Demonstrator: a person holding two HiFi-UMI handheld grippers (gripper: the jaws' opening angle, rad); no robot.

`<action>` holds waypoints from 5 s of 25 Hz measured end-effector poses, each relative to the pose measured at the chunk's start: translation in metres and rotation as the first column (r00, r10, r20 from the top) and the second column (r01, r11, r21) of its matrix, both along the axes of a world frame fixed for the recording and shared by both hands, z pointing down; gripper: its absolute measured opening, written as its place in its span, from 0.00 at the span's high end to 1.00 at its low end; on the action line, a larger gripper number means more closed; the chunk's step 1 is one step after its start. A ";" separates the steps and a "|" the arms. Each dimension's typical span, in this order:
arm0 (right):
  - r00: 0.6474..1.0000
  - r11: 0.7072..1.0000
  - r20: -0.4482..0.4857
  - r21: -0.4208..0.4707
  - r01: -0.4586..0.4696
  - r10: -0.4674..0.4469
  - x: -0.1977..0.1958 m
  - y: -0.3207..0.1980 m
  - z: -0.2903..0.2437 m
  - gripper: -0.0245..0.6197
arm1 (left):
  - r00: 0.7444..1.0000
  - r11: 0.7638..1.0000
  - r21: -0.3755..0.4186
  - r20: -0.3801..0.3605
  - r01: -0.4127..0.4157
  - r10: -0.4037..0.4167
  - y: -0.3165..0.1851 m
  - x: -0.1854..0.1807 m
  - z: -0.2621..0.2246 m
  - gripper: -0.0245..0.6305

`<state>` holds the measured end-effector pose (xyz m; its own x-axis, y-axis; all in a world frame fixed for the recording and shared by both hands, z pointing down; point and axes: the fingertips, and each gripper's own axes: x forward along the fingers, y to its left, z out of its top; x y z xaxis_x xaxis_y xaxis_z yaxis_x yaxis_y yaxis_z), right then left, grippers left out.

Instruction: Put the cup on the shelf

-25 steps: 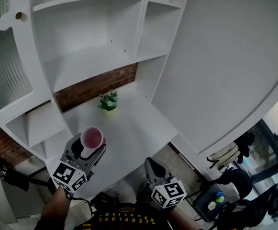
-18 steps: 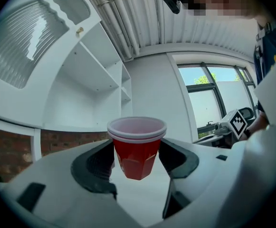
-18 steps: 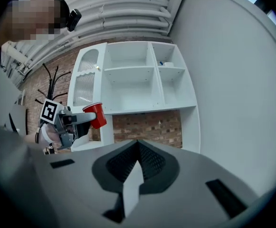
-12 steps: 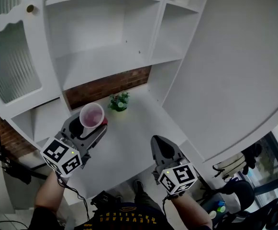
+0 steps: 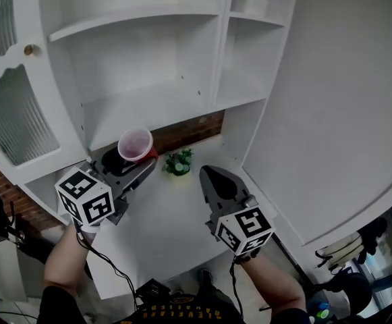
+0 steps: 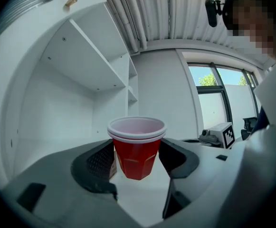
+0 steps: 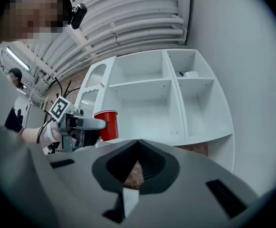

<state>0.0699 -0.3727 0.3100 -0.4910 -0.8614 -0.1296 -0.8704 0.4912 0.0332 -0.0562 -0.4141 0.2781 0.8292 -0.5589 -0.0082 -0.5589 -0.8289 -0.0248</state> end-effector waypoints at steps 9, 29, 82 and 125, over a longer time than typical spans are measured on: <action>0.995 0.995 0.028 0.005 0.097 -0.097 0.001 -0.081 -0.034 0.97 | 0.995 0.997 0.004 0.060 0.075 -0.075 -0.067 0.034 -0.031 0.51; 0.974 0.977 0.098 -0.037 0.211 -0.206 0.002 -0.177 -0.045 0.97 | 0.950 0.946 -0.152 0.174 0.287 -0.260 -0.240 0.051 -0.011 0.51; 0.978 0.982 0.109 -0.053 0.182 -0.175 0.011 -0.135 -0.022 0.97 | 0.944 0.949 -0.240 0.306 0.205 -0.127 -0.166 0.029 0.017 0.49; 0.976 0.884 0.069 -0.415 0.217 -0.207 -0.013 0.088 0.222 0.97 | 0.949 0.900 -0.323 -0.022 0.292 -0.316 0.115 0.026 0.215 0.96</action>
<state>0.0566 -0.2850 0.5316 -0.6690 -0.7142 0.2058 -0.7423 0.6280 -0.2335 -0.0306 -0.2991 0.4934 0.6223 -0.7674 0.1545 -0.7753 -0.5769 0.2571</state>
